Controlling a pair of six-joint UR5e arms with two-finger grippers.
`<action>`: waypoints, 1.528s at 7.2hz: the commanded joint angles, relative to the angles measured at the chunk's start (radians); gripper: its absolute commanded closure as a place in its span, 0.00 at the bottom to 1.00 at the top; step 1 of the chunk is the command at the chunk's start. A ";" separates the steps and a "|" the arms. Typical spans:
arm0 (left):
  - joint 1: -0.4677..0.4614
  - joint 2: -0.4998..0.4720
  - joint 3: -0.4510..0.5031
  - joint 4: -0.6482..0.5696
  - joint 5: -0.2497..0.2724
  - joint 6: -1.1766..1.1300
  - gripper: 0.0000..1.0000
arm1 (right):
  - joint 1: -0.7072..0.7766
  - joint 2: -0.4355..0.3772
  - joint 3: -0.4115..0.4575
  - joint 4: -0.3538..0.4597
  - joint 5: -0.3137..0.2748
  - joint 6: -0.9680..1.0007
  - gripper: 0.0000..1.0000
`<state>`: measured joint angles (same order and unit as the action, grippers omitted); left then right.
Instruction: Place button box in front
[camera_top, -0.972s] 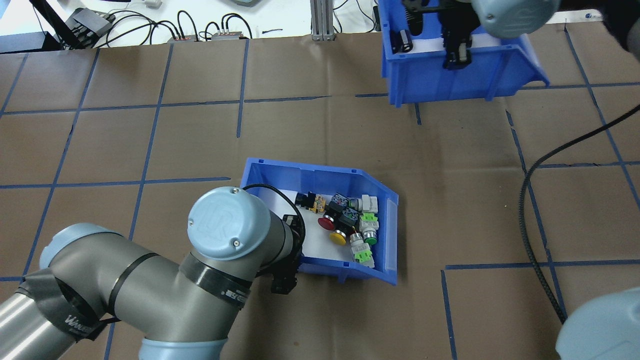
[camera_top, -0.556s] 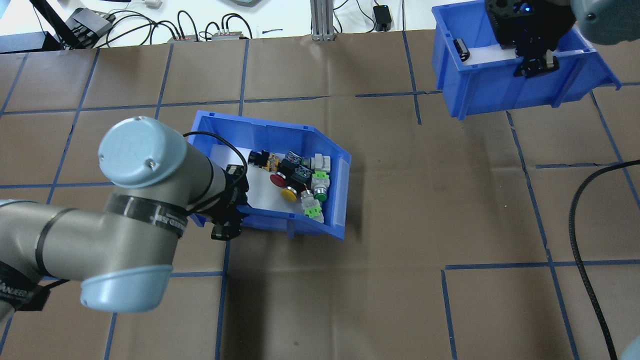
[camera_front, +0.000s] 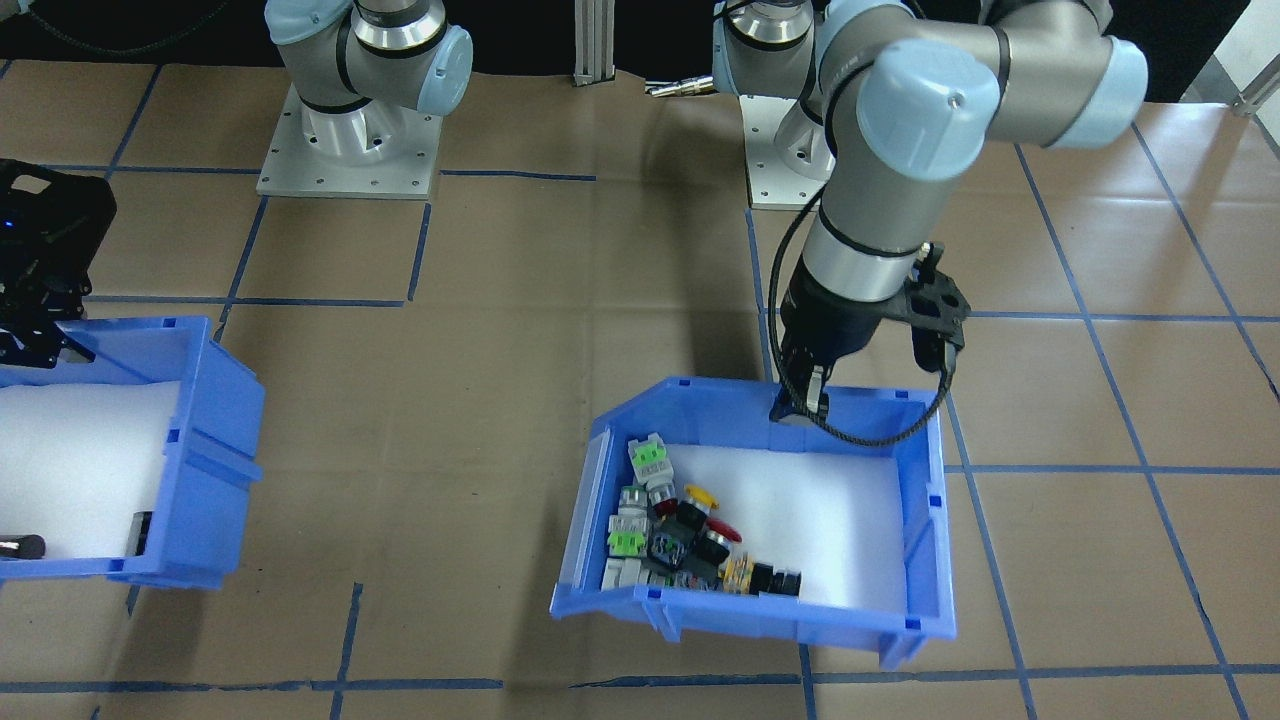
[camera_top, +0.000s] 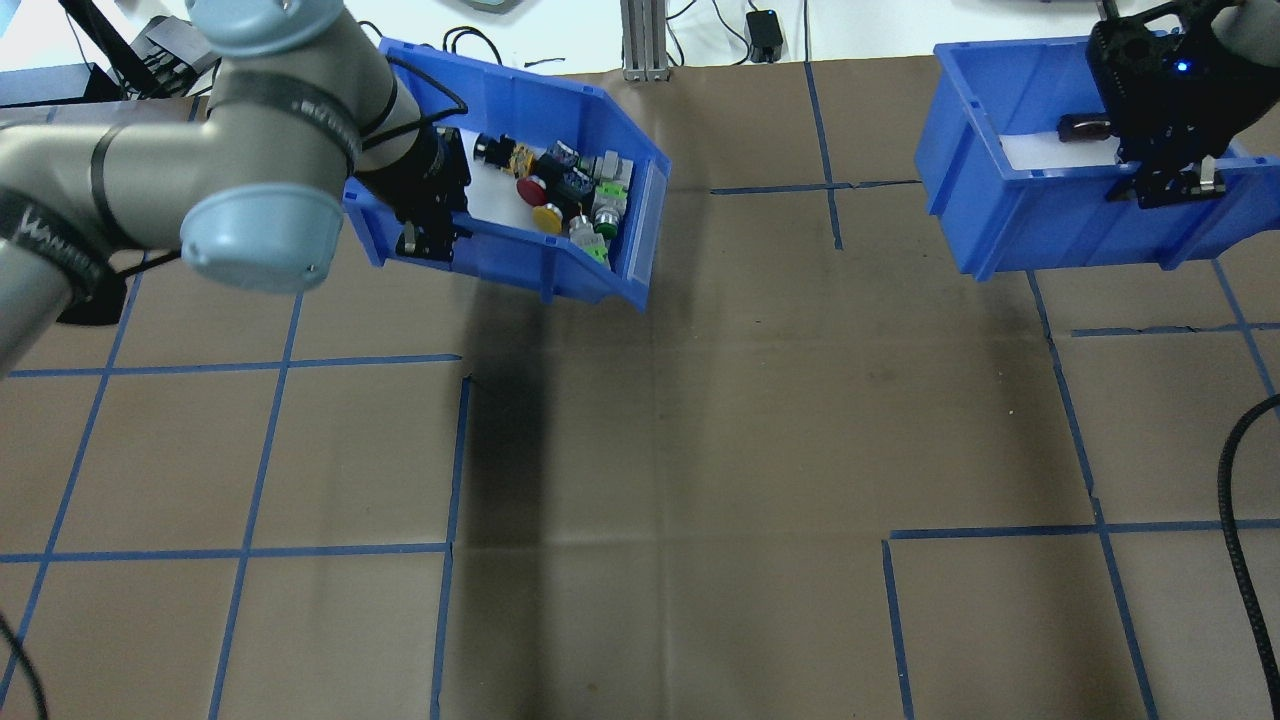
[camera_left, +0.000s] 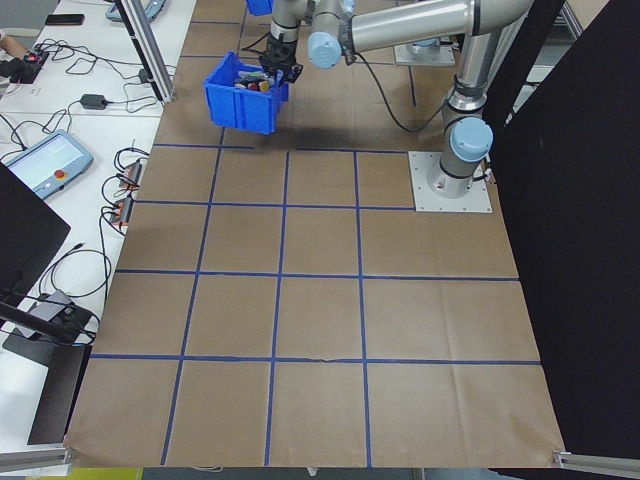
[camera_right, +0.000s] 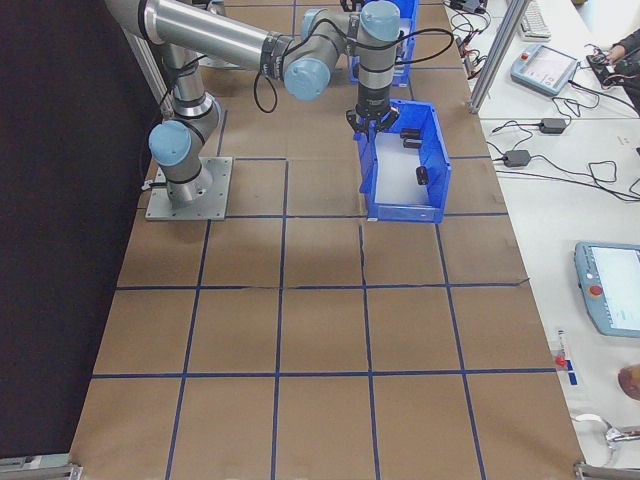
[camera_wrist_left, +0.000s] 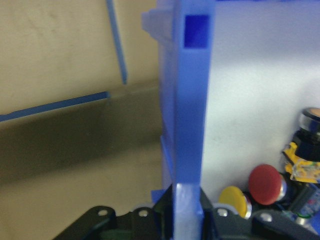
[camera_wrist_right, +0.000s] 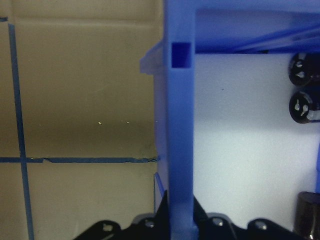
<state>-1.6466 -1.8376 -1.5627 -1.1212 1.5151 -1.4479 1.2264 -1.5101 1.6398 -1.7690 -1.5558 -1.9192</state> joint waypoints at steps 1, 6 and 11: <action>-0.027 -0.281 0.317 -0.029 -0.024 -0.076 0.99 | -0.033 -0.109 0.131 -0.013 0.020 -0.003 0.99; -0.150 -0.391 0.397 -0.008 -0.098 -0.331 0.96 | -0.028 -0.301 0.378 -0.113 0.000 -0.003 0.99; -0.188 -0.345 0.321 -0.015 -0.117 -0.371 0.89 | -0.005 -0.570 0.615 -0.090 0.020 0.032 0.99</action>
<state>-1.8293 -2.2066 -1.2012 -1.1351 1.4100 -1.8189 1.2085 -2.0190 2.2000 -1.8646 -1.5421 -1.8969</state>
